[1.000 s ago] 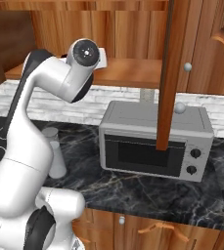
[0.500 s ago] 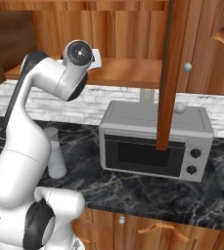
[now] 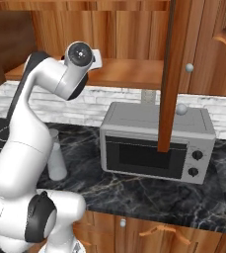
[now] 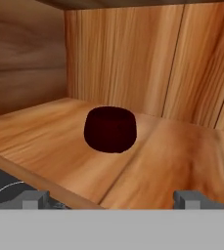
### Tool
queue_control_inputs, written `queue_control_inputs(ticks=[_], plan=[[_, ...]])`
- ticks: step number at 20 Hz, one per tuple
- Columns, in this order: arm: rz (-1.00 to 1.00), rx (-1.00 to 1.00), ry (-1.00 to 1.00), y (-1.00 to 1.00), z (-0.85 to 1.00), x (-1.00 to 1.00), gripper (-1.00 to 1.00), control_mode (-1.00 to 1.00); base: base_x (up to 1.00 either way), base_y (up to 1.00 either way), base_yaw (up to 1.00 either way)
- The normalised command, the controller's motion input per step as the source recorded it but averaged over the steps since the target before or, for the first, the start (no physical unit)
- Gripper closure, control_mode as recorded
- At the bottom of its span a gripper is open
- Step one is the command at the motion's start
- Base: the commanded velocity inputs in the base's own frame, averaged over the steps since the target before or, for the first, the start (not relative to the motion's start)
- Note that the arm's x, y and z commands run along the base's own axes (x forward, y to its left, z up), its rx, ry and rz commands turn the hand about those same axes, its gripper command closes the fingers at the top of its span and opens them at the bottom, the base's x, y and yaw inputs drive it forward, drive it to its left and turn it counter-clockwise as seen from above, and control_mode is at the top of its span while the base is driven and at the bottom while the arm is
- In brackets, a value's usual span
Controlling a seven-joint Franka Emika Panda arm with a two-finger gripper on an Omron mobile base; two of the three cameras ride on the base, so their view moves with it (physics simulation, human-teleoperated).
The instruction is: There is a tray on the dining counter. Grab the cup, mug, and pitcher and place them on the tray. The pitcher may be placed next to the tray if it cannot fit the tray.
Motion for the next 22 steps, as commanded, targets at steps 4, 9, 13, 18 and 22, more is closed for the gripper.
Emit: queue_control_inputs(ticks=[4, 9, 13, 18, 22], plan=[[0.00, 0.00, 0.00, 0.00, 0.00, 0.23, -1.00, -1.00, 0.00, 0.00, 0.00], [0.00, 0.00, 0.00, 0.02, 0.00, 0.26, -1.00, -1.00, 0.00, 0.00, 0.00], [0.00, 0.00, 0.00, 0.05, 0.00, 0.19, -1.00, -1.00, 0.00, 0.00, 0.00], [0.00, 0.00, 0.00, 0.08, -0.05, 0.17, -1.00, -1.00, 0.00, 0.00, 0.00], [0.00, 0.00, 0.00, 0.10, -0.05, 0.20, -1.00, -1.00, 0.00, 0.00, 0.00]])
